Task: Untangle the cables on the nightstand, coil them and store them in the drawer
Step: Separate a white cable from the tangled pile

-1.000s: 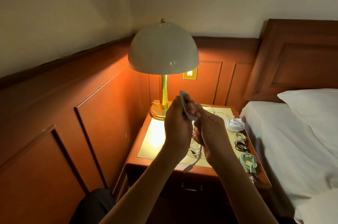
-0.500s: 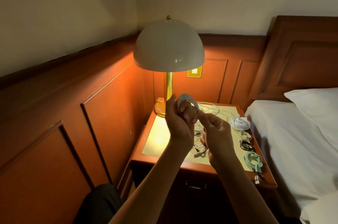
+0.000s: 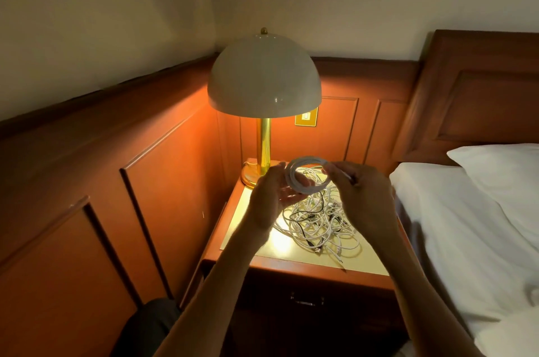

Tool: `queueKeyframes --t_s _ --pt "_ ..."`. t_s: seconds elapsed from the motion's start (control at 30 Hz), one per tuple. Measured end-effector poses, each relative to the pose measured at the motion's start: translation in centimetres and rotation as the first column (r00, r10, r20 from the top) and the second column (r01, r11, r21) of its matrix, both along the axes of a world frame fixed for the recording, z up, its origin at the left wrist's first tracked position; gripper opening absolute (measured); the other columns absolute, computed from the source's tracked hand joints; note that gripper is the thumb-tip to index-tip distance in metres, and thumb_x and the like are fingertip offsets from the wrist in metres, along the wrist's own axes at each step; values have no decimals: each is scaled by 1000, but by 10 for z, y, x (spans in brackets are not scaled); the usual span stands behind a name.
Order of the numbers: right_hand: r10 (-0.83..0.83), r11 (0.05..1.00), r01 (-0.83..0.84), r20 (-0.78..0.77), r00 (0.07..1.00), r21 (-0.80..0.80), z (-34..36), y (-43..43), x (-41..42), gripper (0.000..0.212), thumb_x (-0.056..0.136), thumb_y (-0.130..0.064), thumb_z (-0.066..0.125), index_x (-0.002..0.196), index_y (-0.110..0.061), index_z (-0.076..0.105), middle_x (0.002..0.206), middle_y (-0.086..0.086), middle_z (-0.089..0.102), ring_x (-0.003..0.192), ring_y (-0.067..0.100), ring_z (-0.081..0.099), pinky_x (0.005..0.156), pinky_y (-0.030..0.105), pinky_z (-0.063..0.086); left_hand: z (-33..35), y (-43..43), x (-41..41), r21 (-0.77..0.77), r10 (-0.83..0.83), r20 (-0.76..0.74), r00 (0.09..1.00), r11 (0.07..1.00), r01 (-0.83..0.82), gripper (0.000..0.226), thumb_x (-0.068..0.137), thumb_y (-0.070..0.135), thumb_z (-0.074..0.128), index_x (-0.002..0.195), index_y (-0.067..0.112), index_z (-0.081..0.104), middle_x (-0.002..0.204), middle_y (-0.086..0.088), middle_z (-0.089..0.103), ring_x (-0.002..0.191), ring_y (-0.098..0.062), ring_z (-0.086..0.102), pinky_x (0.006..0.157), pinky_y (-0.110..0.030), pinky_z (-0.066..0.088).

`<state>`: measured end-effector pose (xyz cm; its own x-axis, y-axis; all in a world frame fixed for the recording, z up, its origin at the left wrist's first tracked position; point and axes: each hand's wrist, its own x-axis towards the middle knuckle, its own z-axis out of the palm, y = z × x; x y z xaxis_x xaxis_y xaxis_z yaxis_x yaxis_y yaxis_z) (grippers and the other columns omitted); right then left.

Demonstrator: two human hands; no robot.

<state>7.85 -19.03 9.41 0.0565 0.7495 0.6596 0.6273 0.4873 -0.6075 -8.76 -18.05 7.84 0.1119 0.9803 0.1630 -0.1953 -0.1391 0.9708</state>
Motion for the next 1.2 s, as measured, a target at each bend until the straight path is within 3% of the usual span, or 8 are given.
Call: queueKeyframes --t_s 0.17,0.27,0.37,0.6,0.83,1.0,1.13,1.2 --pt "119 990 -137 308 944 40 -1 7 11 21 100 -32 58 96 -22 77 61 -15 60 55 5 56 53 26 42 4 4 -3 380 229 -567 791 925 5 48 105 48 29 82 24 64 78 8 69 72 -6 66 75 -21 51" --pt "201 976 -217 311 929 18 5 8 14 27 99 -40 55 100 -24 77 70 -8 70 58 10 58 54 28 45 -7 4 7 547 333 -439 834 836 -46 45 107 34 36 73 13 56 57 11 45 50 -9 45 51 -26 36" --pt "194 980 -192 47 980 -41 3 3 3 31 98 -50 52 104 -31 76 80 1 73 67 19 64 64 35 49 -8 4 21 542 428 -236 872 803 -248 39 107 26 40 78 7 59 54 14 43 50 -5 44 49 -15 30" --pt "15 993 -36 -170 985 -116 -7 -12 -32 24 104 -34 49 97 -34 72 69 -10 67 65 5 58 54 16 36 -13 -7 63 94 498 129 858 855 -510 39 97 51 34 91 24 63 78 10 67 75 3 65 66 -13 49" --pt "-22 997 25 37 999 -79 -11 -4 -12 28 103 -28 53 85 -17 72 65 -7 61 56 4 53 54 27 33 -21 5 37 -13 180 -89 980 983 -182 49 107 38 36 70 14 57 56 6 53 58 -10 53 69 -32 48" --pt "90 995 -79 182 979 -65 -8 2 4 26 101 -29 55 87 -18 74 66 -21 56 59 0 55 59 21 39 -6 7 20 80 -19 -342 940 996 49 55 100 55 32 68 18 58 57 7 53 60 -15 55 74 -45 52" --pt "199 975 -188 98 975 -117 -1 3 10 32 99 -43 52 84 -24 72 61 -11 59 62 7 56 59 26 38 -11 5 29 185 23 -164 986 983 8 46 108 34 33 71 30 61 51 14 31 50 -6 28 56 -37 21" --pt "251 962 -237 97 963 -136 3 2 14 26 97 -51 50 104 -35 70 65 -5 60 63 11 56 60 30 43 -13 3 31 204 51 -114 992 979 -27 41 108 32 34 80 14 58 54 13 31 50 -7 27 55 -37 18"
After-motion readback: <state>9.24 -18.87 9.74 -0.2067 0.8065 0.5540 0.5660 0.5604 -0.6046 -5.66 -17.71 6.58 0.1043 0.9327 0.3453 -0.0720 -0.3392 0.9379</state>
